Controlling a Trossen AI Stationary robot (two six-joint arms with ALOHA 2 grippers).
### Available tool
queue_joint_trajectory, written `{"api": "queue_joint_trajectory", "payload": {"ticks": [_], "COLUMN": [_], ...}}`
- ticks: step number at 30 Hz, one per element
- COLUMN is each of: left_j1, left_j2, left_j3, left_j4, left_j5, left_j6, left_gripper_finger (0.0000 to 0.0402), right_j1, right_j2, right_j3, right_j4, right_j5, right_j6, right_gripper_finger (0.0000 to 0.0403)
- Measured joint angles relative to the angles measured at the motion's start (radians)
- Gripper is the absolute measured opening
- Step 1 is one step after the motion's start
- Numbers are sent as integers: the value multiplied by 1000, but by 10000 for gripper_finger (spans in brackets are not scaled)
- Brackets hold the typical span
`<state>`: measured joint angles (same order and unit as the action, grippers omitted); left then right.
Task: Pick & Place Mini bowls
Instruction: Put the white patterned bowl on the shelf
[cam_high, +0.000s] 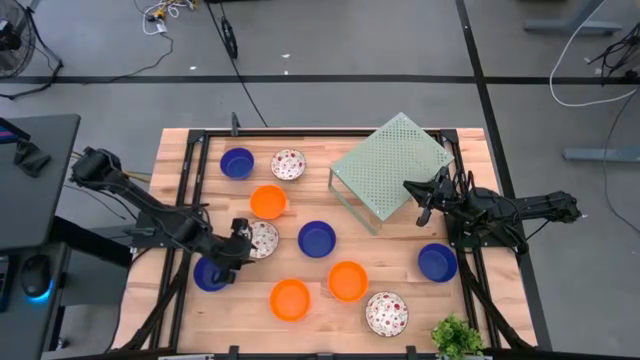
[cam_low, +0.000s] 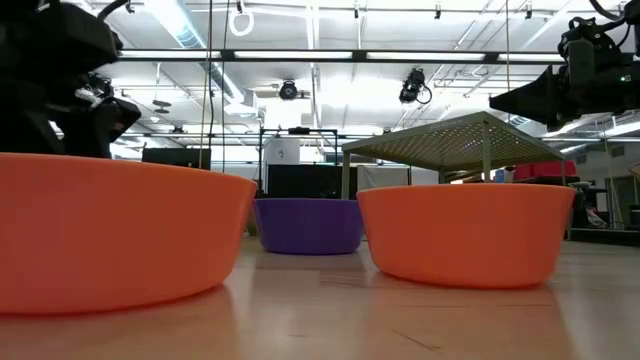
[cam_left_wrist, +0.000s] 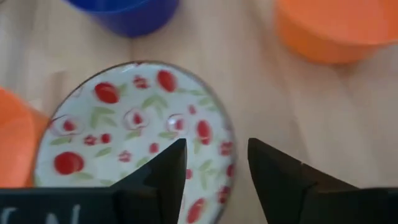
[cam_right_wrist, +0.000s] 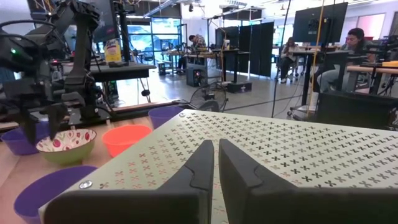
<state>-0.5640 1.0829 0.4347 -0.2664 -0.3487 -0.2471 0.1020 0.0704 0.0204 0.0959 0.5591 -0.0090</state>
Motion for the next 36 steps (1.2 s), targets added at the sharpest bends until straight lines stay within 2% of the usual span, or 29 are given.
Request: {"api": "queue_joint_trajectory", "payload": {"ticks": [7,16,20,22,29,33,36], "left_j1": [0,0,0,5,86,189,306], "left_j2": [94,106,106,109,109,113,164], "left_j3": [0,0,37,89,376,520,621], "left_j4": [17,116,146,103,-53,-29,-33], "left_j5": [-13,-5,56,86,90,87,112], "left_j6": [-6,15,34,50,208,334,423], "left_gripper_finger": [136,24,17,21,12,14,12], "right_j1": [0,0,0,0,0,0,0], "right_j2": [0,0,0,0,0,0,0], "right_j3": [0,0,0,0,0,0,0], "right_j4": [0,0,0,0,0,0,0], "right_j5": [0,0,0,0,0,0,0], "right_j6": [0,0,0,0,0,0,0], "right_gripper_finger": [29,29,29,29,29,29,29]}}
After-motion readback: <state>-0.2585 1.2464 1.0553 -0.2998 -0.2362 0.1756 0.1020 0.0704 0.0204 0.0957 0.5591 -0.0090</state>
